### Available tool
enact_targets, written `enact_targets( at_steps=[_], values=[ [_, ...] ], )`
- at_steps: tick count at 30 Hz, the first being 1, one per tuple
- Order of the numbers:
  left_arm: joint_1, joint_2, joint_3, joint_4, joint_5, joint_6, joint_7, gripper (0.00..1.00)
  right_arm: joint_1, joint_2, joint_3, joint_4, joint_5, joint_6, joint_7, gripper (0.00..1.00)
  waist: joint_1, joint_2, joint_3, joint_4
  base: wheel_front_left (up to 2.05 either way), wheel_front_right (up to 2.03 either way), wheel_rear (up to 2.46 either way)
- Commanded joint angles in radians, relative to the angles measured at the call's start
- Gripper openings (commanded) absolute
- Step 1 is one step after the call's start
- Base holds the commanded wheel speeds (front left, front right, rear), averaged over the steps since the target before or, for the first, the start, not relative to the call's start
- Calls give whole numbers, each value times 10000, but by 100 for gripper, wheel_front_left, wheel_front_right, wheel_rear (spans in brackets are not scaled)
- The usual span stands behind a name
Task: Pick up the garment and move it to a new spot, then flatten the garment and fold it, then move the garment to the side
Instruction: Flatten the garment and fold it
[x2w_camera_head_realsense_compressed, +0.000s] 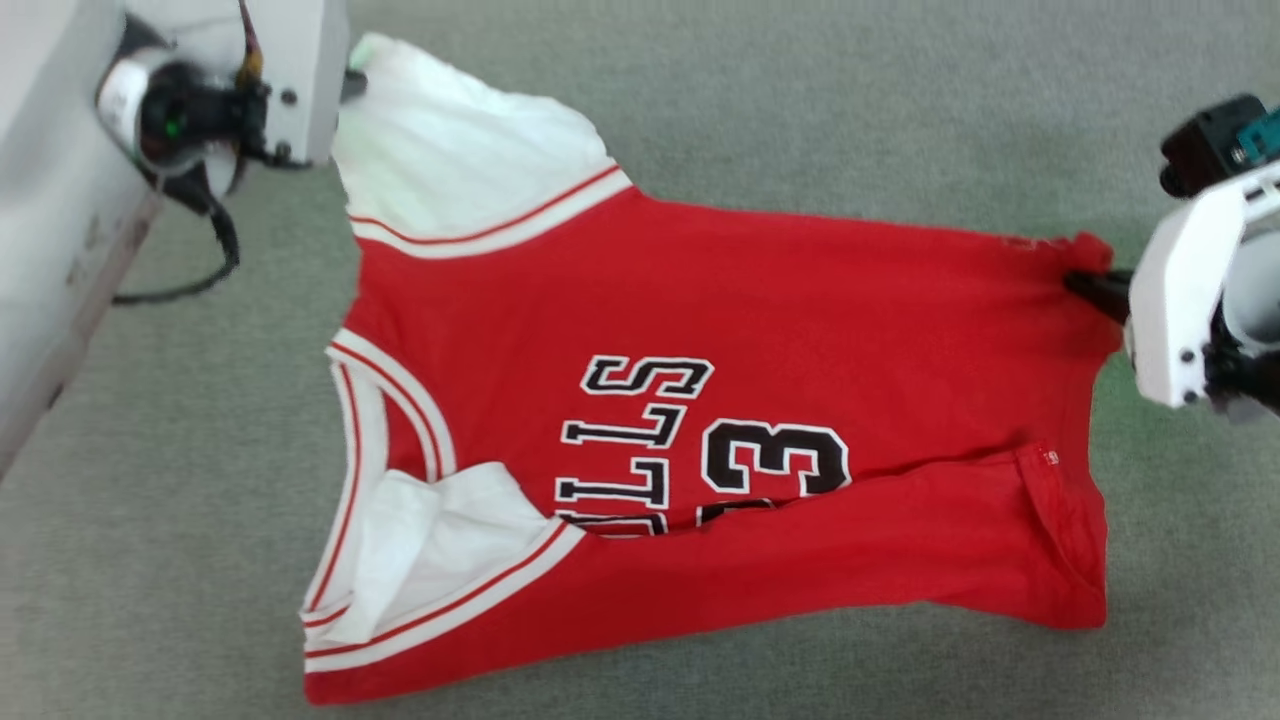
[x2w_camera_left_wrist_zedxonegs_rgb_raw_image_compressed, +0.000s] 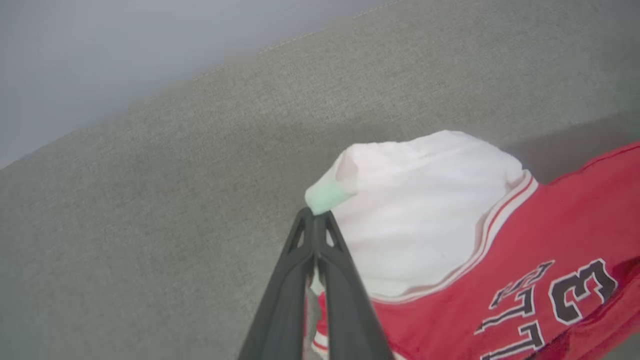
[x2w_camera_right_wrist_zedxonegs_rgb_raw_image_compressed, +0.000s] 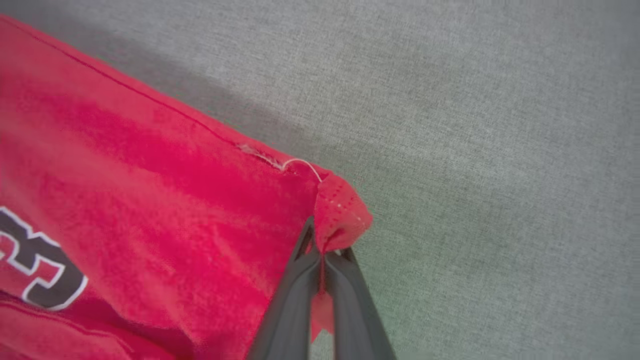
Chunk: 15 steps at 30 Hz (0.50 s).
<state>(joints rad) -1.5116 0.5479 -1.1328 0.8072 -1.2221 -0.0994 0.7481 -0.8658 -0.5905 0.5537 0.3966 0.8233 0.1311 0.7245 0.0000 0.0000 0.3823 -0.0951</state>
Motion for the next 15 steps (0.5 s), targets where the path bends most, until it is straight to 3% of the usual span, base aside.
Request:
enact_targets(
  at_steps=[1, 7, 15],
  values=[
    [343, 216, 50, -364, -132, 132, 61, 0, 325, -267, 36, -224, 124, -10, 7, 0, 0, 0, -631, 453, 0, 0, 0],
    [1567, 1399, 1, -2677, -476, 1119, 425, 0, 1405, -924, -181, -1216, 417, -10, 184, 0, 0, 0, -1321, 745, 0, 0, 0],
    [3846, 3450, -46, -7115, -1331, 3404, 582, 0, 3472, -1319, -1122, -2617, 647, -10, 508, 0, 0, 0, -1857, 1001, 0, 0, 0]
  ],
)
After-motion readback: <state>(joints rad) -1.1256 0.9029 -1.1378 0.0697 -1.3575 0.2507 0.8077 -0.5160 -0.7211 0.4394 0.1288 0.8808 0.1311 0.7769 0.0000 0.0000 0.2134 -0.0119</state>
